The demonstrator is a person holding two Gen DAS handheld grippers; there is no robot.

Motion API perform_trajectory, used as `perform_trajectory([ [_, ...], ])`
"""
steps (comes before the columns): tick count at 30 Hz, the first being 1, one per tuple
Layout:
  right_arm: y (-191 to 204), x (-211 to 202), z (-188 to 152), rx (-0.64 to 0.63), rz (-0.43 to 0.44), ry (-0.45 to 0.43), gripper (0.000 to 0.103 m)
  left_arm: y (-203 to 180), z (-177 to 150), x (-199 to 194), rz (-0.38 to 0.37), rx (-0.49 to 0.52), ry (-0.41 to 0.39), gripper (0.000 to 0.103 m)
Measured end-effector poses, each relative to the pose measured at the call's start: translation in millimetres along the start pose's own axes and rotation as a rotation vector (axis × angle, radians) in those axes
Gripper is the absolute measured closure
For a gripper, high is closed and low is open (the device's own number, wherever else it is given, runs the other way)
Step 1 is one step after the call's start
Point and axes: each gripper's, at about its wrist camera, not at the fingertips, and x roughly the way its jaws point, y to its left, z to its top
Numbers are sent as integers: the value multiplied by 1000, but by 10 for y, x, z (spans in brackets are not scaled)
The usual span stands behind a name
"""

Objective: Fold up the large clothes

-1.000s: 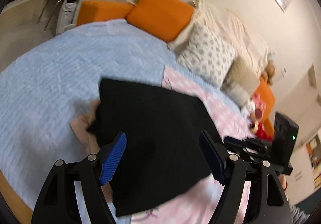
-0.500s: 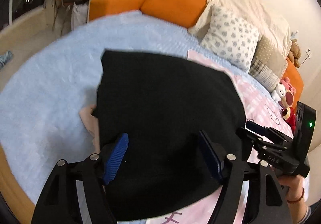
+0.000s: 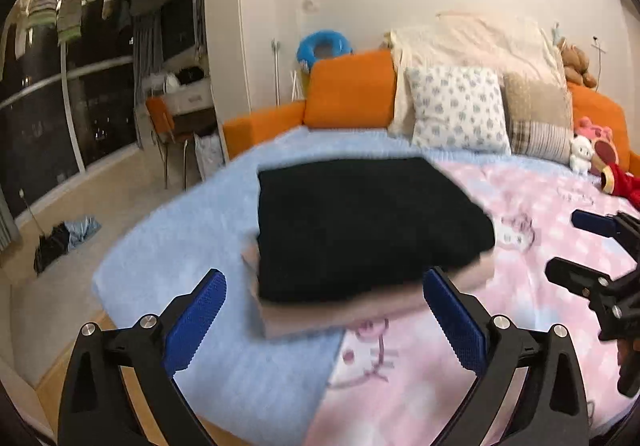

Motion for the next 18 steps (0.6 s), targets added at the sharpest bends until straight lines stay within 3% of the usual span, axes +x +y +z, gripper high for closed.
perform_trajectory([
  [8, 71, 164, -578, 18, -35, 8, 5, -17, -695, 171, 100, -81, -15, 3],
  [12, 106, 117, -708, 17, -47, -2, 5, -51, -801, 147, 122, -92, -26, 3],
  [18, 153, 71, -728, 7, -68, -17, 5, -108, -737, 147, 89, -84, -40, 3],
])
